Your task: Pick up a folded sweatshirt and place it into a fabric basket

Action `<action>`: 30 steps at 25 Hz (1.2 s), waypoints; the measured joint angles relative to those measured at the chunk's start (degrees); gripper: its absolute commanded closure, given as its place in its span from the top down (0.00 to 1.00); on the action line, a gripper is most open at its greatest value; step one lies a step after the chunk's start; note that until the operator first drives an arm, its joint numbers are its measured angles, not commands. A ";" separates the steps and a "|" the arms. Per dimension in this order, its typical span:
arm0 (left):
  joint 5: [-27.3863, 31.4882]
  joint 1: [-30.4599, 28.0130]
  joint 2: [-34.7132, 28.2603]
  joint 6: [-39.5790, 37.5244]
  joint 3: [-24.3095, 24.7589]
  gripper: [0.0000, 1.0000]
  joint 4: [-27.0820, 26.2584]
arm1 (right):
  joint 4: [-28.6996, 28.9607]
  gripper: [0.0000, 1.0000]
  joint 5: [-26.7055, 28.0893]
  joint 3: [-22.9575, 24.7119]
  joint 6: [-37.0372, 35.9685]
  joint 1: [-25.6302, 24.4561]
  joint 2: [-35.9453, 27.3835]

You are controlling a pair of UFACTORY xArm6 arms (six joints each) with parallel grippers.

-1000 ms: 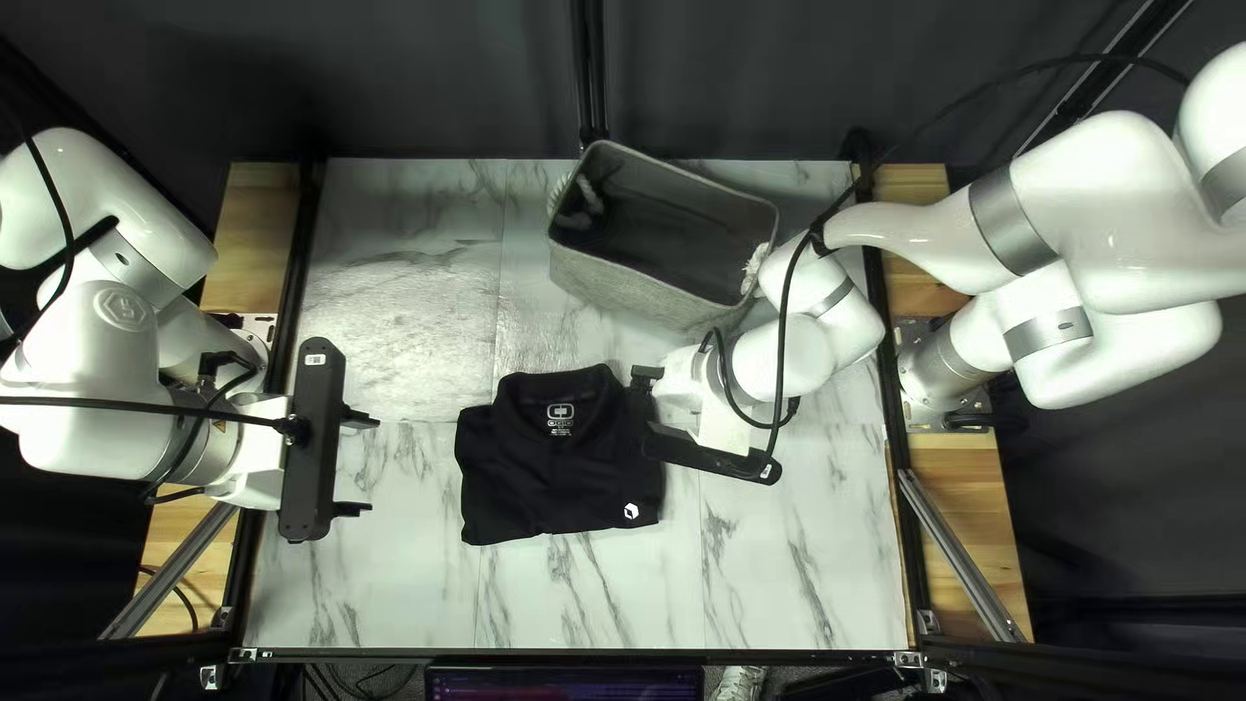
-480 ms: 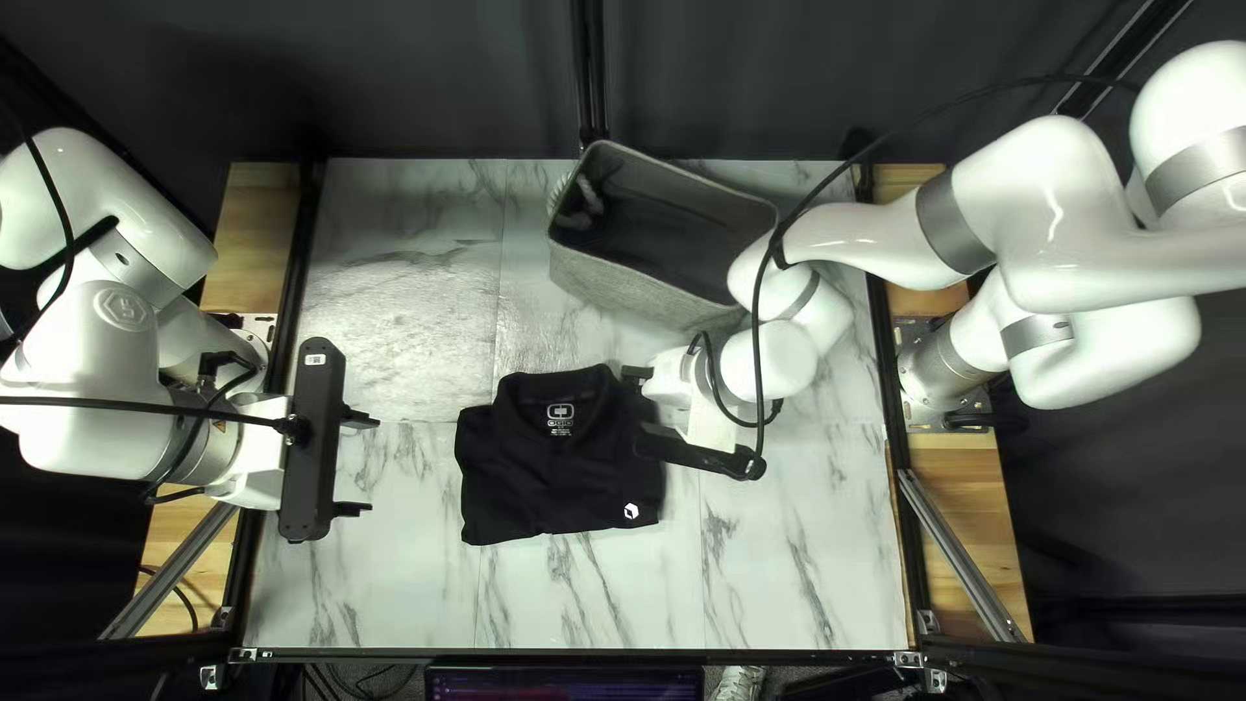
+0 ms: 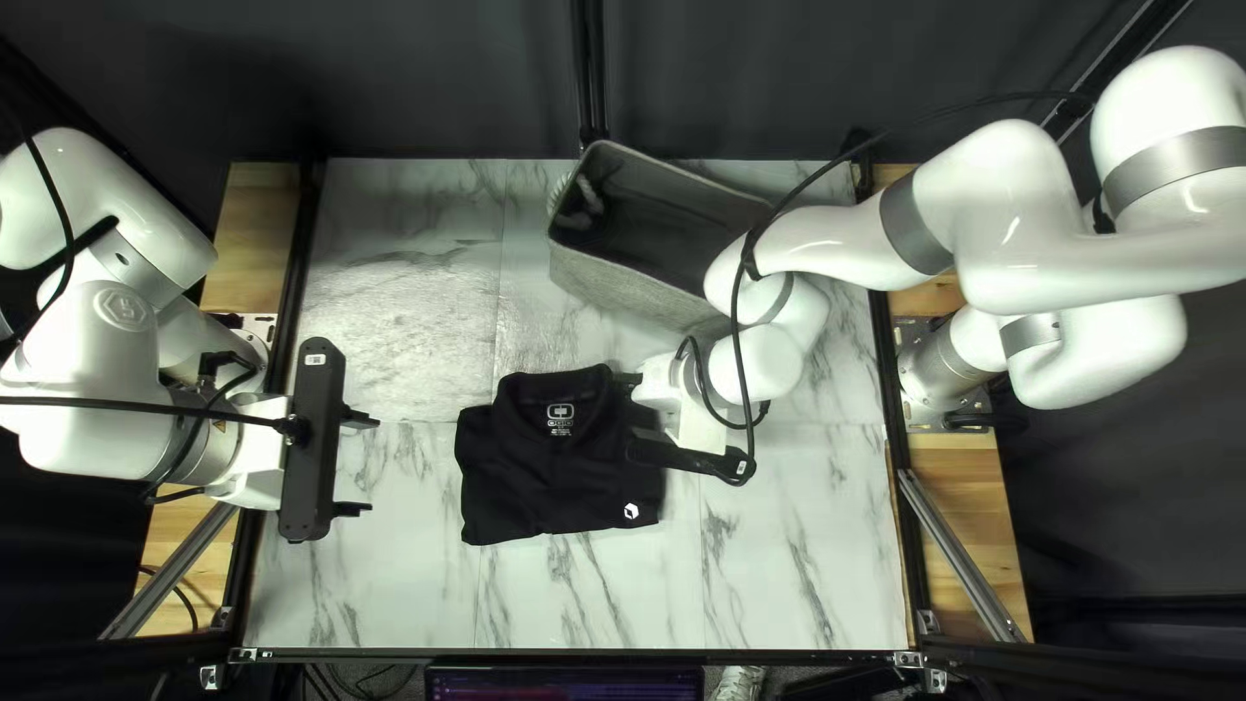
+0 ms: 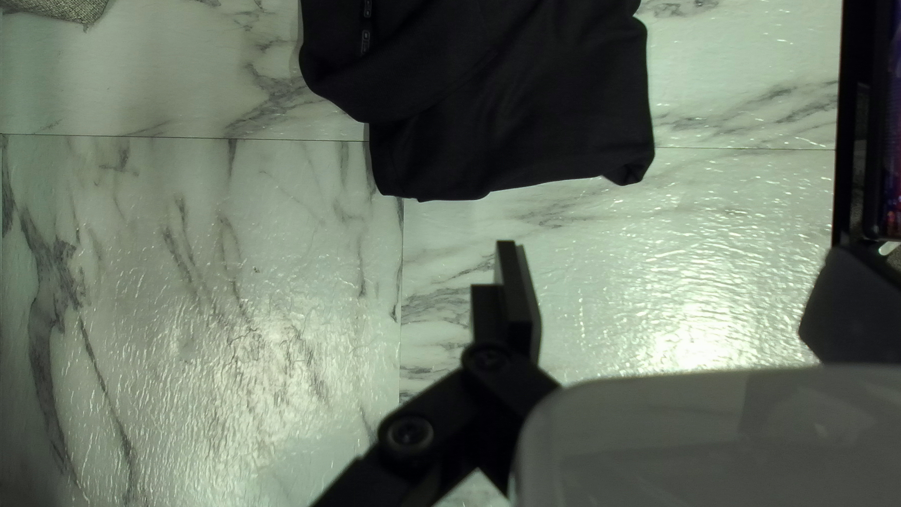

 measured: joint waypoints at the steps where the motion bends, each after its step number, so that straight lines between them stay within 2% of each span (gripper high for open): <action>1: 0.00 0.00 0.00 0.00 0.00 1.00 0.00 | 0.60 1.00 -0.10 -0.12 -0.93 0.01 0.24; 6: 0.00 0.00 0.00 0.00 0.00 1.00 0.00 | -0.35 1.00 -1.75 -0.63 -2.36 -0.89 1.30; 9: 0.00 0.00 0.00 0.00 0.00 1.00 0.00 | -3.64 1.00 -2.56 -0.47 -0.63 -1.57 1.21; 14: 0.00 0.00 0.00 0.00 0.00 1.00 0.00 | -16.71 1.00 -5.17 -1.16 9.00 -3.48 1.84; 19: 0.00 0.00 0.00 0.00 0.00 1.00 0.00 | -34.37 1.00 -7.26 -3.75 24.71 -4.93 3.30; 22: 0.00 0.00 0.00 0.00 0.00 1.00 0.00 | -42.39 1.00 -7.68 -5.21 32.68 -5.01 3.90; 25: 0.00 0.00 0.00 0.00 0.00 1.00 0.00 | -44.63 1.00 -7.62 -5.93 35.12 -4.74 4.47; 30: 0.00 0.00 0.00 0.00 0.00 1.00 0.00 | -43.28 1.00 -7.12 -6.45 34.34 -4.38 5.60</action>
